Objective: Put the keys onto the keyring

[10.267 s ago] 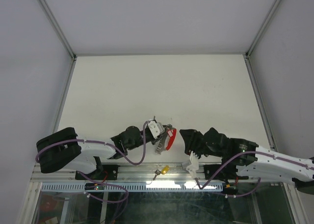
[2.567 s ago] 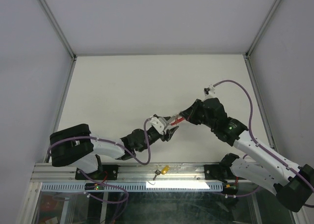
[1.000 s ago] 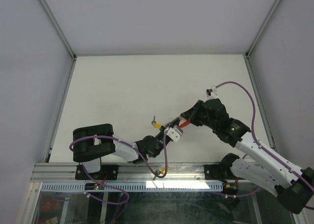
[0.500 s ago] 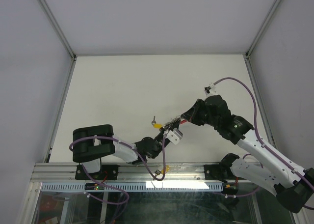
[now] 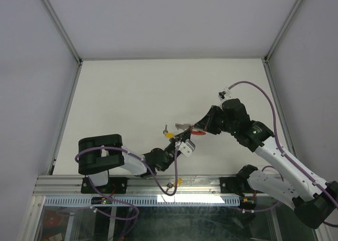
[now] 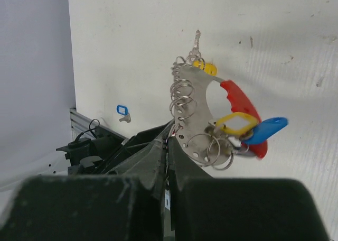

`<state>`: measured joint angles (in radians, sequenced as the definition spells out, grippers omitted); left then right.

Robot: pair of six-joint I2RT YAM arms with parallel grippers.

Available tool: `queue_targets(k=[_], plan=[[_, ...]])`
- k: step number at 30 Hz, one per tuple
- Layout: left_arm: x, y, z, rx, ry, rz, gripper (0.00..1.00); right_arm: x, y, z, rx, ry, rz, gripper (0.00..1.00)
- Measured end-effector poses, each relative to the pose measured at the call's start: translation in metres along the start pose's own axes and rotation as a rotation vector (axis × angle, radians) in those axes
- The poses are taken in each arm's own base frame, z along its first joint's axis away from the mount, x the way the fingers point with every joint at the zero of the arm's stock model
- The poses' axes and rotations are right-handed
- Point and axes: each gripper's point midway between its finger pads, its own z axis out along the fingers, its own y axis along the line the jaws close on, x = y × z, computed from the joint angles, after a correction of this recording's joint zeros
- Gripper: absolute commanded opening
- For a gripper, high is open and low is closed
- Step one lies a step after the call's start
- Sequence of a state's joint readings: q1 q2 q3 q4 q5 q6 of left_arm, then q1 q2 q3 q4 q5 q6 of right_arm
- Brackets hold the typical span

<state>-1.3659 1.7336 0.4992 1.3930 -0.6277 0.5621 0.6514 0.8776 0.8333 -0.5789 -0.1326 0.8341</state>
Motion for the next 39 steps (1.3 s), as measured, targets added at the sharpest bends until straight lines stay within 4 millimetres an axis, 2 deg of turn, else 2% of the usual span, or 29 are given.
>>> queue_targets(k=[2, 6, 9, 14, 17, 23, 27, 34, 39], plan=[[0.008, 0.002, -0.003, -0.003, 0.023, 0.013, 0.20, -0.001, 0.002, -0.002, -0.009, 0.006, -0.001, 0.00], [0.040, 0.007, -0.012, -0.009, 0.116, 0.071, 0.35, -0.012, 0.011, -0.008, -0.038, -0.020, -0.001, 0.00], [0.050, 0.007, -0.017, -0.003, 0.147, 0.087, 0.41, -0.016, 0.013, -0.010, -0.049, -0.031, -0.008, 0.00], [0.055, 0.007, -0.027, 0.029, 0.156, 0.084, 0.45, -0.020, 0.009, -0.011, -0.049, -0.037, -0.051, 0.00], [0.042, 0.009, -0.032, 0.061, 0.123, 0.053, 0.50, -0.019, 0.009, -0.012, -0.071, -0.025, -0.125, 0.00], [-0.011, 0.003, -0.035, 0.180, -0.016, -0.068, 0.62, -0.015, 0.012, -0.014, -0.138, 0.001, -0.319, 0.00], [-0.034, 0.000, -0.038, 0.229, -0.077, -0.143, 0.76, -0.011, 0.013, -0.015, -0.177, 0.023, -0.426, 0.00], [-0.035, 0.000, -0.038, 0.227, -0.076, -0.166, 0.79, -0.013, 0.018, -0.017, -0.205, 0.028, -0.511, 0.00], [-0.029, 0.000, -0.027, 0.179, -0.064, -0.143, 0.78, -0.011, 0.020, -0.017, -0.218, 0.043, -0.515, 0.00]])
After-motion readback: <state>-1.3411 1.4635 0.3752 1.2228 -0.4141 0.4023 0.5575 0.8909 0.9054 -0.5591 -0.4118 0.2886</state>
